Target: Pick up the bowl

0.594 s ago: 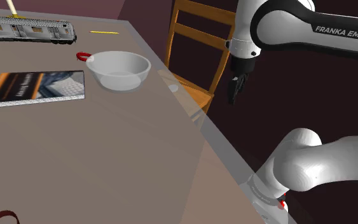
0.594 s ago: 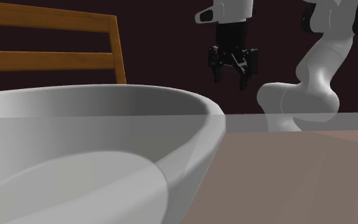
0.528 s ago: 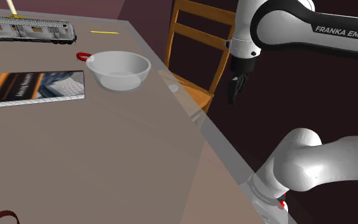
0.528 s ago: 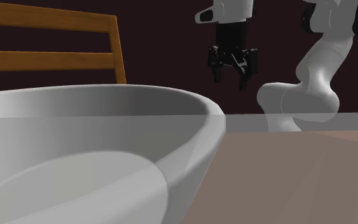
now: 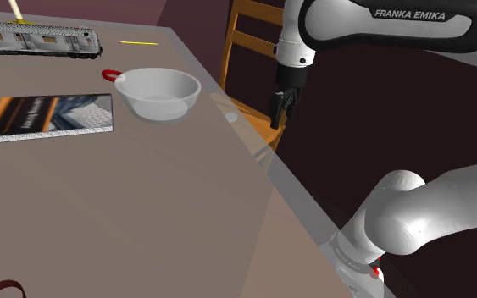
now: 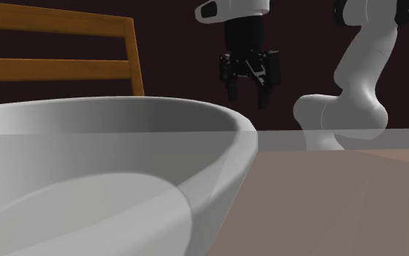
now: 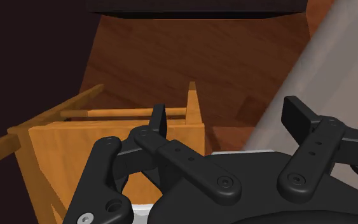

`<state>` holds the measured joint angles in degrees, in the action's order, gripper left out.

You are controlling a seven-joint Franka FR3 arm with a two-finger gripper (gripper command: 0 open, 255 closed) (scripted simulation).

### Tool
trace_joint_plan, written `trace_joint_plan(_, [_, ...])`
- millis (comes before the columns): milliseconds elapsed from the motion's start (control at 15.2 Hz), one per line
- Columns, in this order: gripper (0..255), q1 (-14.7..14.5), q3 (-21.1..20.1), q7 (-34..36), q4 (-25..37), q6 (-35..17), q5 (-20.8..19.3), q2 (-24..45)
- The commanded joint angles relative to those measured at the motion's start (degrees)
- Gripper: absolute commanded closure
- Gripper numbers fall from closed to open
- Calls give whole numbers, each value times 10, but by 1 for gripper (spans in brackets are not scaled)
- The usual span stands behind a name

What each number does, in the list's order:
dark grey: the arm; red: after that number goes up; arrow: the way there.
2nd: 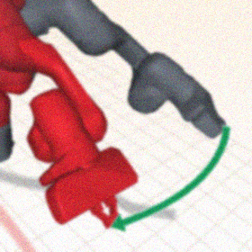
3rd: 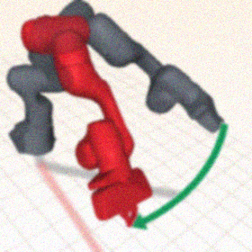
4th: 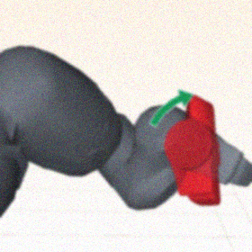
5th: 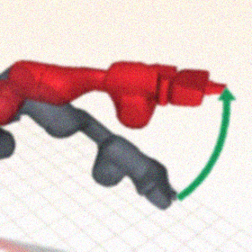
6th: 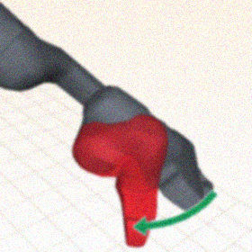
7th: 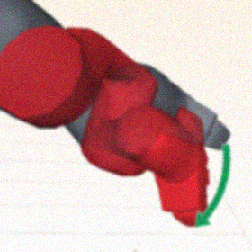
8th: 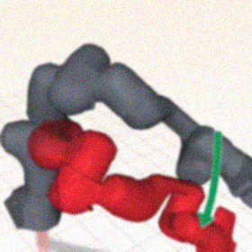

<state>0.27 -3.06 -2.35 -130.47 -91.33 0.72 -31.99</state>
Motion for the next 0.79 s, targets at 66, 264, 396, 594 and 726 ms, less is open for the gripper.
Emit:
trace_joint_plan(66, [0,-3,1,9,45,-24,25,55])
trace_joint_plan(264, [0,-7,0,18,93,-43,50,108])
trace_joint_plan(396, [0,-10,0,24,128,-54,66,144])
trace_joint_plan(594, [0,-13,1,31,184,-66,89,197])
trace_joint_plan(726, [0,-15,1,35,224,-71,105,233])
